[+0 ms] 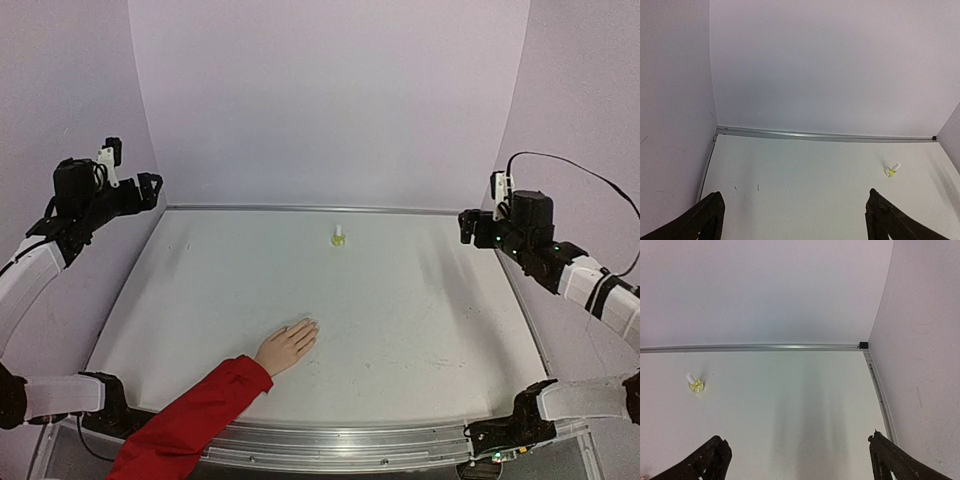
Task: Paint the nails
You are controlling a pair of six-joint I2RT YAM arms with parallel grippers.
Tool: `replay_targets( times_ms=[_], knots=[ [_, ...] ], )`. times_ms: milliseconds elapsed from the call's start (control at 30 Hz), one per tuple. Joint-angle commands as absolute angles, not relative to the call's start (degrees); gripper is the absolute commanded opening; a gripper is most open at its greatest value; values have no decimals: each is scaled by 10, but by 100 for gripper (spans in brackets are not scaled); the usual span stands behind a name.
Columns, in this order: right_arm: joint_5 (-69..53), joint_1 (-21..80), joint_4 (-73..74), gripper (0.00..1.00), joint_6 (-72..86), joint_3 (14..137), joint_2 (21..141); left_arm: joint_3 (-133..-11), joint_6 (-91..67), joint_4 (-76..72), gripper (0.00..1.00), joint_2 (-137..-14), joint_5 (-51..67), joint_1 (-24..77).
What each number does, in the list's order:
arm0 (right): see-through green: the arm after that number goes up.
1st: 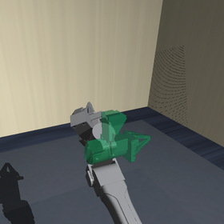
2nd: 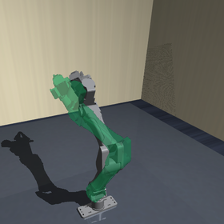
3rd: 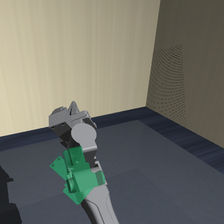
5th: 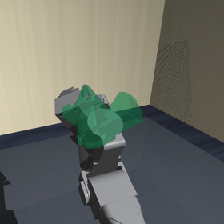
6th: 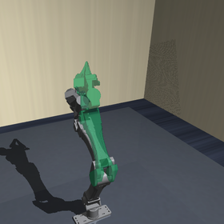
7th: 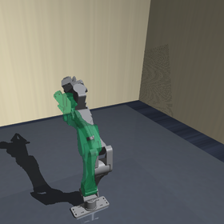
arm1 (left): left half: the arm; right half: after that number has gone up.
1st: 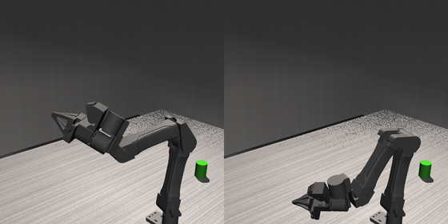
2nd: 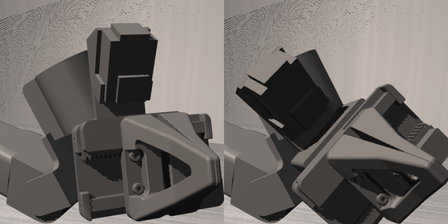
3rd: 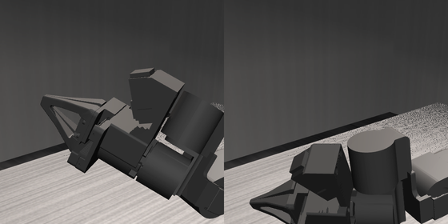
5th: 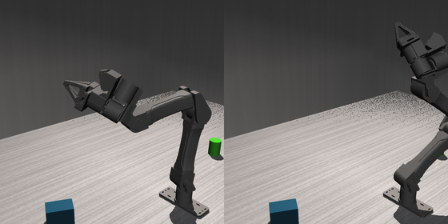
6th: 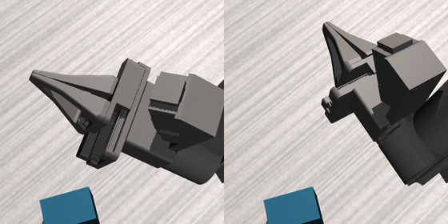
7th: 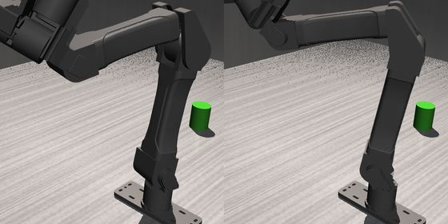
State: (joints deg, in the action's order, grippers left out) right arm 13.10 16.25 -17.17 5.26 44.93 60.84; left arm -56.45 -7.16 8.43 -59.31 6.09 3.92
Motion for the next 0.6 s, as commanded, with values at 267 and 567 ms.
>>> replay_targets(
  times_ms=[267,567],
  knots=[
    [136,272,-160,98,122,635,876,-589,-92,175,99,-559,69,24],
    [98,330,-165,98,163,811,1090,-588,-92,231,100,-550,88,18]
  ],
)
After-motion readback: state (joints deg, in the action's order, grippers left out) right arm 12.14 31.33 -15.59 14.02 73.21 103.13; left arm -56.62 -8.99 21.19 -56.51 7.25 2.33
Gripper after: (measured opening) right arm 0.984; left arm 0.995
